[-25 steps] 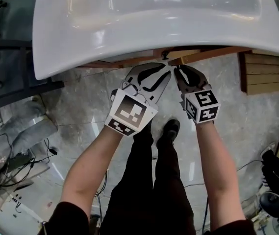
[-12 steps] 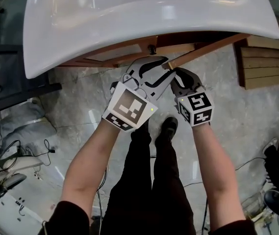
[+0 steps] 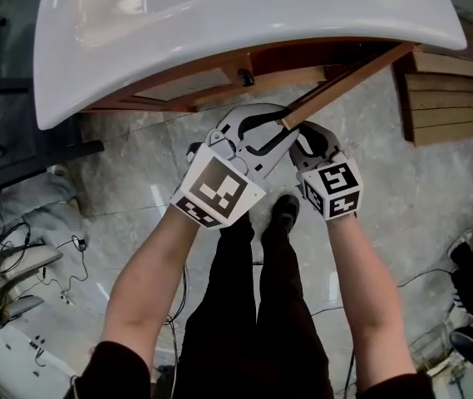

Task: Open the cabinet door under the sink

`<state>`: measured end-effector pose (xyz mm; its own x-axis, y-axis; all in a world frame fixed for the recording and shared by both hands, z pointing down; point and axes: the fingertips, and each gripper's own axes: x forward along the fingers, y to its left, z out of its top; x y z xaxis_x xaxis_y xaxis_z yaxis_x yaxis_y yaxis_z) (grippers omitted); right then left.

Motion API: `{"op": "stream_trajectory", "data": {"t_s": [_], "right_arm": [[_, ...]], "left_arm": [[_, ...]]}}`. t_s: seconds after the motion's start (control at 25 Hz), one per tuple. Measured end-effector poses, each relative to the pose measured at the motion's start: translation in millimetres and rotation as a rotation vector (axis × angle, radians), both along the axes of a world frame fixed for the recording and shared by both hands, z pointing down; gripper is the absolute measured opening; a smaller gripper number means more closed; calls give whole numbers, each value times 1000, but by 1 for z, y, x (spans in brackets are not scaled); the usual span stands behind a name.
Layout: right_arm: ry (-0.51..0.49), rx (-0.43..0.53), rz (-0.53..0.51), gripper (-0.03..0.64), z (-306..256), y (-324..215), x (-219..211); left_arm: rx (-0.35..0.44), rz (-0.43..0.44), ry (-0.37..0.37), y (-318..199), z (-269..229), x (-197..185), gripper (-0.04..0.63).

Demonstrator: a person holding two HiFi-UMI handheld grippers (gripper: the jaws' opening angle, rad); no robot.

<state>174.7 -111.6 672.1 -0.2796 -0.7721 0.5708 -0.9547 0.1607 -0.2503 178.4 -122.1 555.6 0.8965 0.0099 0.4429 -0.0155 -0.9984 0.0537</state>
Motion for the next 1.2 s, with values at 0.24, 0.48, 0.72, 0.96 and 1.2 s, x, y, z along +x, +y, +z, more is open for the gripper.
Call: {"op": "stream_trajectory", "data": {"t_s": [0.24, 0.48, 0.72, 0.96, 1.2], "right_arm": [[-8, 8, 33, 104, -1, 28, 8], [7, 1, 37, 101, -2, 61, 21], [-6, -9, 77, 86, -2, 103, 45], [-9, -47, 184, 63, 5, 144, 81], [9, -55, 266, 43, 4, 166, 115]], "left_arm": [[-33, 51, 0, 29, -2, 4, 103], [-44, 92, -15, 63, -3, 14, 106], [-83, 139, -31, 104, -4, 32, 106], [-105, 192, -71, 144, 6, 60, 118], [-89, 253, -81, 165, 8, 86, 104]]}}
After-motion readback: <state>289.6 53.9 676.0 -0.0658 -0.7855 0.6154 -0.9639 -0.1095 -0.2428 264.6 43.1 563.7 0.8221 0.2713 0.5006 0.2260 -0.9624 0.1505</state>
